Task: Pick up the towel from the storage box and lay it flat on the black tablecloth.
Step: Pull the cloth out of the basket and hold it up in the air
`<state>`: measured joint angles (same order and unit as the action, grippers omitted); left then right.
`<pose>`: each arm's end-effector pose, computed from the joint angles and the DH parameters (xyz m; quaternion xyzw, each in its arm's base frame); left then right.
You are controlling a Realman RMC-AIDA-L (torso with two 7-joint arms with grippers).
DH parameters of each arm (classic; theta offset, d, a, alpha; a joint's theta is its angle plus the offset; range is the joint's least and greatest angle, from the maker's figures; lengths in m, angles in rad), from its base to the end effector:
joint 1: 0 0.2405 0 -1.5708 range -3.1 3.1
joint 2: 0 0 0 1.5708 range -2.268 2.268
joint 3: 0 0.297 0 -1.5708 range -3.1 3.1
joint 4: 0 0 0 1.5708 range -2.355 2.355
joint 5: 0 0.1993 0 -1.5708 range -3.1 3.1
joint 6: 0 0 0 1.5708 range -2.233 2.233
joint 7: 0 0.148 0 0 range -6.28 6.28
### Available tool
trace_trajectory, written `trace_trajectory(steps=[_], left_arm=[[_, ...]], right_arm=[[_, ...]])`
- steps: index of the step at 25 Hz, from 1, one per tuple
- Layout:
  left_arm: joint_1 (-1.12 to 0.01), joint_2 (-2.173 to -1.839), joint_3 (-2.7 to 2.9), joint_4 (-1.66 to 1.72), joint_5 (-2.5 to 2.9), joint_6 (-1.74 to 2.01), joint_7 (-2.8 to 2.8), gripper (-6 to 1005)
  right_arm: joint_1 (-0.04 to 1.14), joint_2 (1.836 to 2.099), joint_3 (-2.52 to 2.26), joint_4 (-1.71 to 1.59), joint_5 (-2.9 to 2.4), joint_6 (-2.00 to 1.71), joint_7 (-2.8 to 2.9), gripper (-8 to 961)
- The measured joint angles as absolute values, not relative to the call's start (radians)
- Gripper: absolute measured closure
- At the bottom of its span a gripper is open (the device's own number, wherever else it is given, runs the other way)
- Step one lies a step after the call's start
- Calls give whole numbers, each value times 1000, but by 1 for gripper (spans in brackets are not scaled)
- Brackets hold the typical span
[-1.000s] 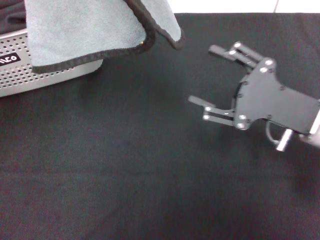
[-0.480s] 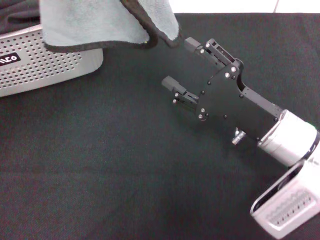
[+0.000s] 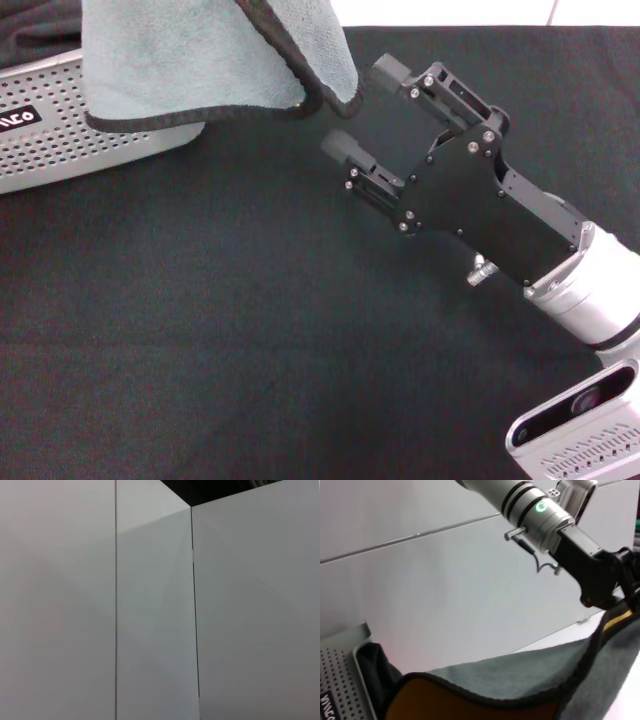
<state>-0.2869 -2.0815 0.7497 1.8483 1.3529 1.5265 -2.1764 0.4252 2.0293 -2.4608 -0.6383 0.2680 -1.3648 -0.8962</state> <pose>-0.1280 0.2824 0.1729 -0.8578 -0.0753 -0.4316 0.2687 0.1800 0.2863 -0.0876 -0.6806 -0.4268 0.2991 0.5150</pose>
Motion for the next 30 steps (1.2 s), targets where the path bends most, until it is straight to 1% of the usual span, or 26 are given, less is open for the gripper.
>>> trace_trajectory(steps=[6,11,22,28,30], left_arm=[[-287,-2082,755,1847,1355,1534,-2178,979],[-287,-2082,758,1847,1355,1534,-2178,978],[-287,-2082,755,1847,1352,1534,-2177,975],[-287,-2082,757,1847,1354,1534,-2177,974],[-286,-2082,757,1847,1354,1534,-2178,973]], right_arm=[[424,2029,-2466,-648,312,-1378,-958,294],[424,2029,-2469,-649,345,-1384,-962,450],[412,2029,-2477,-642,354,-1388,-964,628],[410,2029,-2477,-647,381,-1390,-965,619],[412,2029,-2478,-648,389,-1392,-965,713]])
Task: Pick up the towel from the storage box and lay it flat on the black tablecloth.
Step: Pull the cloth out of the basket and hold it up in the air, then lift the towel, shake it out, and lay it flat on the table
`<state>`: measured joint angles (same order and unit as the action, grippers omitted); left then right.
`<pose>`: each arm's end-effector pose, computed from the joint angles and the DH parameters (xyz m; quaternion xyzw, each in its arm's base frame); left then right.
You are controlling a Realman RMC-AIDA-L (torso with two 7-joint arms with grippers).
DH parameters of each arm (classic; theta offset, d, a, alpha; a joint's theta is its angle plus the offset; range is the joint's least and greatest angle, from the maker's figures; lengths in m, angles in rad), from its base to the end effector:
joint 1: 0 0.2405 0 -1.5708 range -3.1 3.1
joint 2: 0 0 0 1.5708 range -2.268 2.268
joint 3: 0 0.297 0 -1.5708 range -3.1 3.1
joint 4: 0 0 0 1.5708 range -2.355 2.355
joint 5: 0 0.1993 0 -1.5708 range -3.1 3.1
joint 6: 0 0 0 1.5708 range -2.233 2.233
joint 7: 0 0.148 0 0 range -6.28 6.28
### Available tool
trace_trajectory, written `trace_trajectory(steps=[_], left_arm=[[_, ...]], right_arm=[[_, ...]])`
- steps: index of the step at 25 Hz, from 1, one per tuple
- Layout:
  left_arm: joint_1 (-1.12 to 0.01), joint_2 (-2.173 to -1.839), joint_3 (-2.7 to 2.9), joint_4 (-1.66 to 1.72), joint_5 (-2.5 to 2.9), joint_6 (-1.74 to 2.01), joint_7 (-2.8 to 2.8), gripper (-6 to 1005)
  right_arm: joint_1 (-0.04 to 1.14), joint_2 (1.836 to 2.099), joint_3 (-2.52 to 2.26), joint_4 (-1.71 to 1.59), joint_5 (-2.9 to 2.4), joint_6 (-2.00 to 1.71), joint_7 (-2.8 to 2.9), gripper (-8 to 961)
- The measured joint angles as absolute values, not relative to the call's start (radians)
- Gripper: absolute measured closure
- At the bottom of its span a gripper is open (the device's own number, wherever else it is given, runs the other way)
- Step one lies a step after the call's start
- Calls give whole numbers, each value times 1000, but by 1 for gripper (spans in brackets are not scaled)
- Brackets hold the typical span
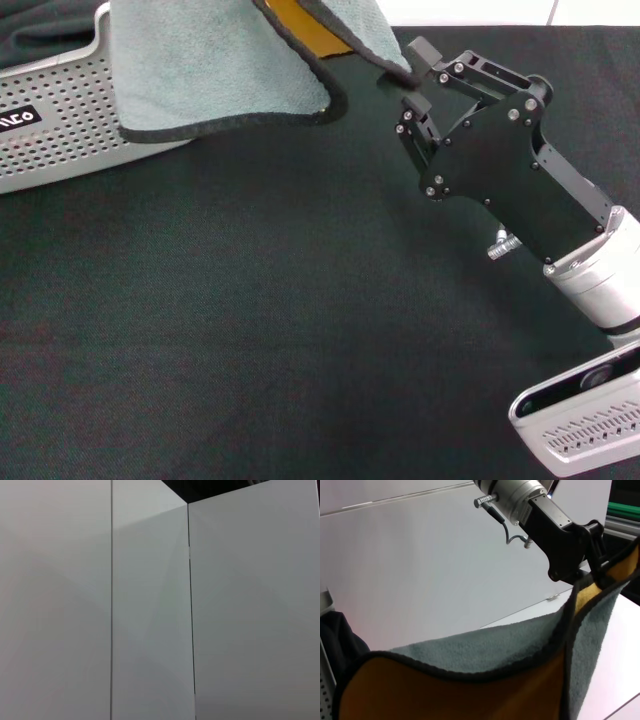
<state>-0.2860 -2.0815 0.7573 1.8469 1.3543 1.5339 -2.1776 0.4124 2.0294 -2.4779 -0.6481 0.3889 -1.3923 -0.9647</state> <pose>-0.1278 0.2819 0.1704 -0.8608 -0.0759 -0.4292 0.2625 0.1833 0.2915 -0.0761 -0.6612 -0.4046 0.2835 0.5646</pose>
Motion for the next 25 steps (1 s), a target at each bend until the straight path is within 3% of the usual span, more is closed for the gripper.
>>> trace_trajectory(steps=[9,18,25], left_arm=[[-277,-2082,758,1794,1359,1578,-2139,971],[-273,-2086,754,1519,1431,1643,-1955,969],[-288,-2083,759,1310,1529,1764,-1770,967]], right_arm=[[411,2029,-2479,-655,396,-1391,-816,856],[415,2016,-2457,-585,390,-1526,-371,946],[438,1967,-2391,-541,339,-1610,15,947]])
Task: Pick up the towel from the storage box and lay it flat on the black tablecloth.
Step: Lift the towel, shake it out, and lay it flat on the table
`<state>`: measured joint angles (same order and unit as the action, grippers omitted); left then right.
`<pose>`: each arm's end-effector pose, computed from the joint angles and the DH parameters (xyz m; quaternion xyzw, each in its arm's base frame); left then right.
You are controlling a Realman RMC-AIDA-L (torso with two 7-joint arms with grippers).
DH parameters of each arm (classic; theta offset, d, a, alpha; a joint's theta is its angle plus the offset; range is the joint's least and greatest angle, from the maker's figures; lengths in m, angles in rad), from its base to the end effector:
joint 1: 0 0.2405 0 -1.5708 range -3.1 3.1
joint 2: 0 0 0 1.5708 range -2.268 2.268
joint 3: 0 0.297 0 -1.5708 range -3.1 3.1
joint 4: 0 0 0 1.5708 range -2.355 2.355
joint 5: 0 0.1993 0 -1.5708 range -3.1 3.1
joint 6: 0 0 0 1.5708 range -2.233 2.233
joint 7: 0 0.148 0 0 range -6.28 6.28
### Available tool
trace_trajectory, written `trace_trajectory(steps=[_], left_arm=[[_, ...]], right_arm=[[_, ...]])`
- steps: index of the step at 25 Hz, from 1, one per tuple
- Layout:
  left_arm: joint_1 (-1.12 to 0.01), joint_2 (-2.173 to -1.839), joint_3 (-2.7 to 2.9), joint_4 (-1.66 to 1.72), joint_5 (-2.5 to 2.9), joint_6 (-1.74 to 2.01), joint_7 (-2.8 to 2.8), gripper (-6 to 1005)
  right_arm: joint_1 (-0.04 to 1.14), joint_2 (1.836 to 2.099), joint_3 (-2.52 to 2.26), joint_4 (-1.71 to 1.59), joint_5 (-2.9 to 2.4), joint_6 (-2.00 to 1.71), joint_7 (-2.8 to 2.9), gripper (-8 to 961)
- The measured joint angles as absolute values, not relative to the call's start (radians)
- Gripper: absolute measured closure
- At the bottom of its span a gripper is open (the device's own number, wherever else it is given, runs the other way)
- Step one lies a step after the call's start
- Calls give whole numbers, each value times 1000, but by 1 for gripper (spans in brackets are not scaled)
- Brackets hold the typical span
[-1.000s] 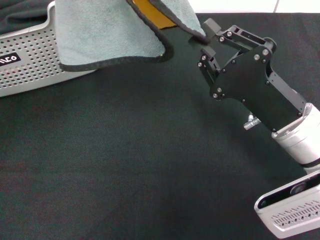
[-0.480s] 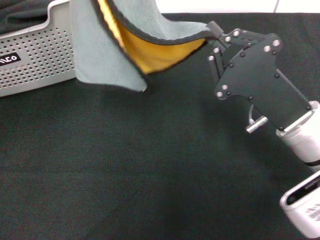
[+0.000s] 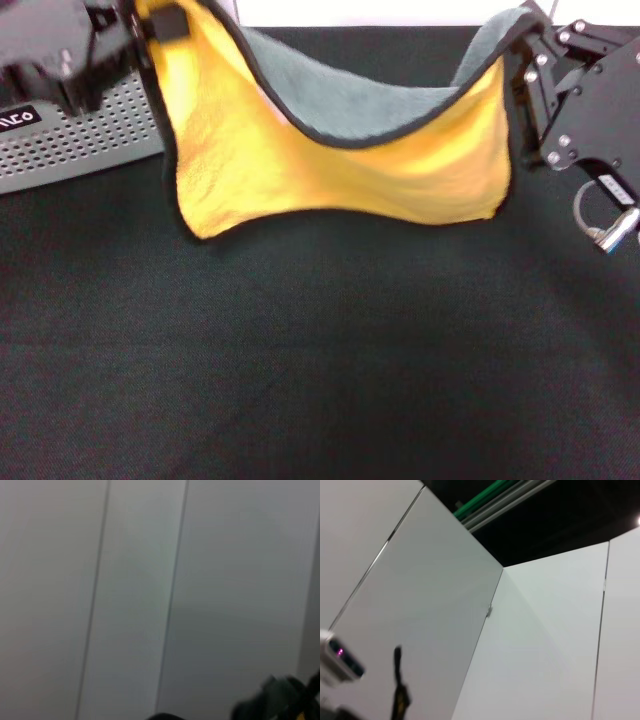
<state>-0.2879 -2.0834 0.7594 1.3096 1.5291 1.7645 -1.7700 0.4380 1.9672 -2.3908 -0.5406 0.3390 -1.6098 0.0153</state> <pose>-0.2275 0.2967 0.0943 -0.8992 -0.1381 -0.3725 0.1831 0.2038 0.3003 -0.0274 -0.7389 -0.1227 0.5348 0.3911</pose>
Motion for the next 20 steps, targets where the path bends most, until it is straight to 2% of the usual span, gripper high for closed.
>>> trace_trajectory(steps=[13,20], left_arm=[[-289,-2079,924,1027,1574,1871,-1483,950],[-292,-2085,939,944,1568,1872,-1431,944]], right_arm=[[439,1956,-1969,-648,-127,-1478,544,947],[430,1979,-1810,-710,-313,-1382,699,946]])
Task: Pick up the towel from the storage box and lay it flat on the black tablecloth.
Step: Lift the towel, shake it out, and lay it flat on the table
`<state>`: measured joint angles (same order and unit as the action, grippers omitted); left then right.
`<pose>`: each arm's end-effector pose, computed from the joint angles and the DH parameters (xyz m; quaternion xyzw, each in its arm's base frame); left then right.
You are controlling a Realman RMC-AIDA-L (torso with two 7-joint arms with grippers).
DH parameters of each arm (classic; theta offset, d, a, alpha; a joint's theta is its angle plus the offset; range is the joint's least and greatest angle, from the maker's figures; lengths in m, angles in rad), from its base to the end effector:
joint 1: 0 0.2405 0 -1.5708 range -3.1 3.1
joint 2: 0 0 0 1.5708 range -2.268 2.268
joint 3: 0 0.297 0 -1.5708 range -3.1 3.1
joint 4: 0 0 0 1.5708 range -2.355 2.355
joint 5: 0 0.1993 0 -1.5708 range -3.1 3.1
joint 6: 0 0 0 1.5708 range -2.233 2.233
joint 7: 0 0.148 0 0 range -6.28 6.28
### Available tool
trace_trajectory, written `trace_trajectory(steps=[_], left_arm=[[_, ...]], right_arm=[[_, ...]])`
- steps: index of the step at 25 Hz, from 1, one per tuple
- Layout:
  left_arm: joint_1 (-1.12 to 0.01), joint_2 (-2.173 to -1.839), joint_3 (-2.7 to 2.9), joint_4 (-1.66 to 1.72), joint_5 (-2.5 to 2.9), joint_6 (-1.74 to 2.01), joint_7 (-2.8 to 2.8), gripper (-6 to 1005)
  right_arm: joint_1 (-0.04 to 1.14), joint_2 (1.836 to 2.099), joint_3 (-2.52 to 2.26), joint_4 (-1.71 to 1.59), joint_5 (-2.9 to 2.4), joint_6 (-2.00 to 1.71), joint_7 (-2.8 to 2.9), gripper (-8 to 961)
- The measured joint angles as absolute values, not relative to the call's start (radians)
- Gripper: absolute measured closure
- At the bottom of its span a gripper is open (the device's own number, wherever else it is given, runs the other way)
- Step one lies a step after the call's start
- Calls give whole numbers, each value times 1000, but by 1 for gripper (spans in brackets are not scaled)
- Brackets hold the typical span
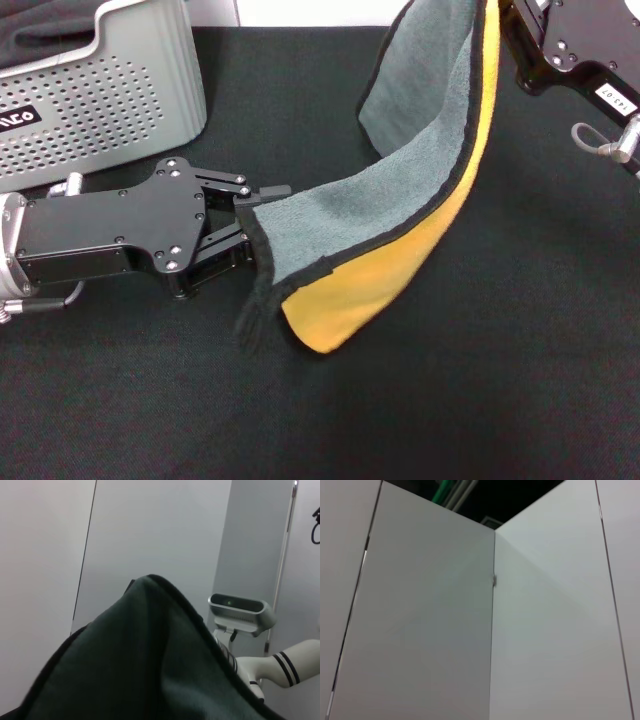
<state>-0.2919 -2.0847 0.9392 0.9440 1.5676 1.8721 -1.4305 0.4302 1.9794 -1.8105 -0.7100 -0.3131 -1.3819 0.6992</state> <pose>-0.2515 0.2690 0.0154 -0.9171 -0.1115 -0.3790 0.0534 0.1808 0.3415 -0.0051 -0.7954 -0.0022 0.5483 0.2583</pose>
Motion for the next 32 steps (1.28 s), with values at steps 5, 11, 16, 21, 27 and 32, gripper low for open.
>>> trace_trajectory(steps=[5,11,16,21,27,32], left_arm=[[-313,-2086,940,899,1566,1878,-1416,912],[-333,-2087,938,875,1564,1897,-1407,854],[-348,-2089,932,826,1560,1863,-1408,847],[-368,-2088,929,733,1569,1768,-1412,834],[-389,-2079,907,611,1570,1720,-1415,880],[-415,-2070,879,525,1575,1711,-1409,897]], right_arm=[[432,1985,-1776,-713,-348,-1367,738,946],[442,1988,-1765,-712,-348,-1323,762,946],[459,1988,-1763,-720,-349,-1297,806,947],[456,1983,-1762,-777,-387,-1274,845,947],[418,1977,-1761,-939,-525,-1127,909,947],[345,1998,-1761,-1129,-649,-966,908,946]])
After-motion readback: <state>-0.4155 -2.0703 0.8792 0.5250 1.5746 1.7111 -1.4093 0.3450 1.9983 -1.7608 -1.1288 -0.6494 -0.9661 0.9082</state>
